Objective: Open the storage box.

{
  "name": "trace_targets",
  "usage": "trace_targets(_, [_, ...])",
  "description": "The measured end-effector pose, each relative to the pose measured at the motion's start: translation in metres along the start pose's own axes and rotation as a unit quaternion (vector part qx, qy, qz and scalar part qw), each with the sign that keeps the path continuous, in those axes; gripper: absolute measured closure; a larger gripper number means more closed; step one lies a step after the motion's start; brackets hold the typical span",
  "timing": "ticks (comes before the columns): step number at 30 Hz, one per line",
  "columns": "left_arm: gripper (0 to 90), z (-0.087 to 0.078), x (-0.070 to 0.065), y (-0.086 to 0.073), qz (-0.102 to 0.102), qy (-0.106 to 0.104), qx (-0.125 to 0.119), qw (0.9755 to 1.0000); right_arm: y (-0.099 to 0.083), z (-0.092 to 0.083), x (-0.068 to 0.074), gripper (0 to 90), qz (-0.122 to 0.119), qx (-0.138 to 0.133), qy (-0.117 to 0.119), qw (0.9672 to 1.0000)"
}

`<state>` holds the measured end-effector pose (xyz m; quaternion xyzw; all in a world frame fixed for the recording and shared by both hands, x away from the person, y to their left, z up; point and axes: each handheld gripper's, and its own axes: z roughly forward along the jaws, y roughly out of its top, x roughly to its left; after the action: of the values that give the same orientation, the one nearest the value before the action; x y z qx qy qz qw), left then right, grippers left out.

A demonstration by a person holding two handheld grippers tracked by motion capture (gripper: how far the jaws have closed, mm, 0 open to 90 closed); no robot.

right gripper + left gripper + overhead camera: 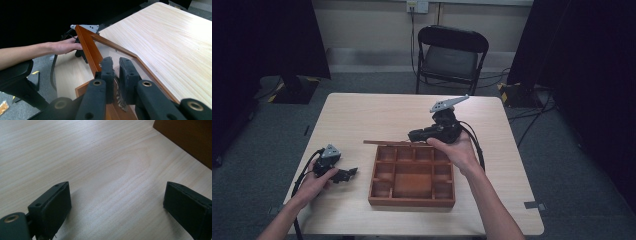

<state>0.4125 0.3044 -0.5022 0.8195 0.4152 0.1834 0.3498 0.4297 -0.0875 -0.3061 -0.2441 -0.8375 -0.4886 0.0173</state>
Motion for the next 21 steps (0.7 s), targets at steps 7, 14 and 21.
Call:
trace_targets(7, [7.1,0.0,0.0,0.0,0.0,0.0,0.0,1.0,0.0,0.0,0.0,82.5,-0.001,0.001,0.002,1.0])
trace_targets(14, [7.1,0.0,0.0,0.0,0.0,0.0,0.0,1.0,0.0002,0.0,0.0001,82.5,-0.001,0.002,0.002,1.0])
trace_targets(21, [7.1,-0.0001,0.0,0.0,0.0,0.0,0.0,1.0,0.0001,0.0,0.0002,82.4,-0.002,0.003,0.002,1.0])
